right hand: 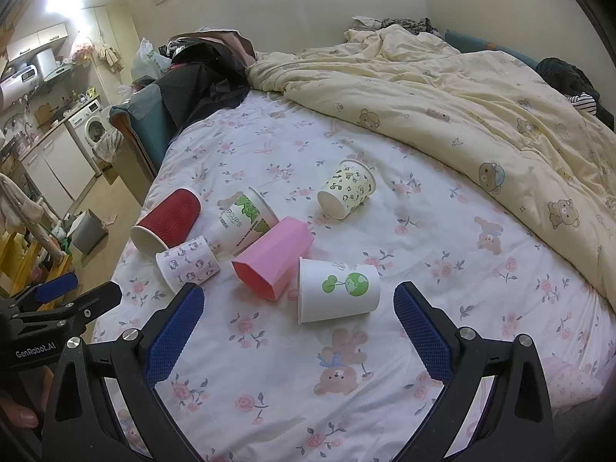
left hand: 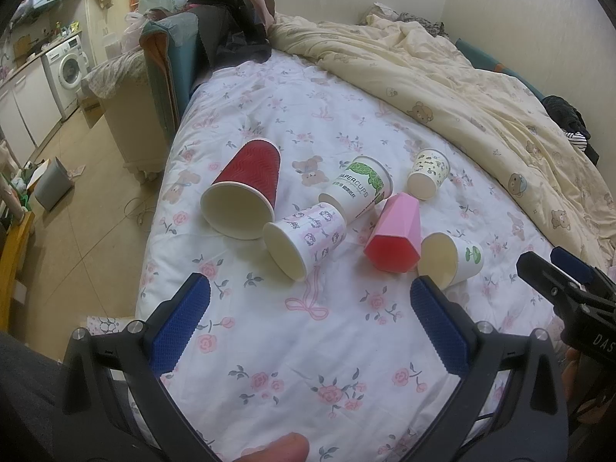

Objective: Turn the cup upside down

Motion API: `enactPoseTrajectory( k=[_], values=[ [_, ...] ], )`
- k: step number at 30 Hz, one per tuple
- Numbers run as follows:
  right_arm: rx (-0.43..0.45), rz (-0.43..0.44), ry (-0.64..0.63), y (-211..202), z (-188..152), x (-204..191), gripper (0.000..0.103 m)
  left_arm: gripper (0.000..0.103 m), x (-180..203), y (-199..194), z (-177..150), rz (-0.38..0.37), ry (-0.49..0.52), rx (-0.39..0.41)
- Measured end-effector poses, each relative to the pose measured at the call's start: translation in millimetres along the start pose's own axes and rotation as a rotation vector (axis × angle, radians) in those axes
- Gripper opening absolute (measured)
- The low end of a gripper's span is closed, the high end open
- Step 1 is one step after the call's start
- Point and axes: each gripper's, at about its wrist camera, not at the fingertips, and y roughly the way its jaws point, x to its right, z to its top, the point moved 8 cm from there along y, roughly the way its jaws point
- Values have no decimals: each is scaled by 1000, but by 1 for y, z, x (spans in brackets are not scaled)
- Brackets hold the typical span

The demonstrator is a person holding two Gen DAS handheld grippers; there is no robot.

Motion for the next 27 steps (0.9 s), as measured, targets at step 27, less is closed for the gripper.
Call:
enactPoseTrajectory(
  k=[27],
  values=[
    [-5,5,0,1,-2,-1,101,103,0,2,0,1,-2,1]
  ],
)
